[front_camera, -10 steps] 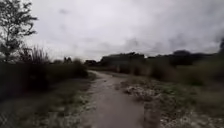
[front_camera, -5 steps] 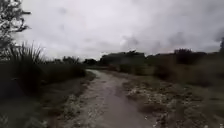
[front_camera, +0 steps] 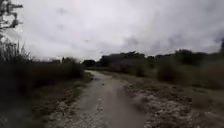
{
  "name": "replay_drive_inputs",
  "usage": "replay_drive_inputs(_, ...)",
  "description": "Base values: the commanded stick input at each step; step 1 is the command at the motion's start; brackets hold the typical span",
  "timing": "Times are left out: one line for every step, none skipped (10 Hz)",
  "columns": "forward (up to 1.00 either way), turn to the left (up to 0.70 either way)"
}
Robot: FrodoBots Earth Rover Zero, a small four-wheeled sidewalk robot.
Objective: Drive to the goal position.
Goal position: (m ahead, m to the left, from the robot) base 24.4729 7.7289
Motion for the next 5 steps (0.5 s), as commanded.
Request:
replay_drive_inputs(0.7, 0.0)
replay_drive_inputs(0.7, 0.0)
replay_drive_inputs(0.7, 0.0)
replay_drive_inputs(0.7, 0.0)
replay_drive_inputs(0.7, 0.0)
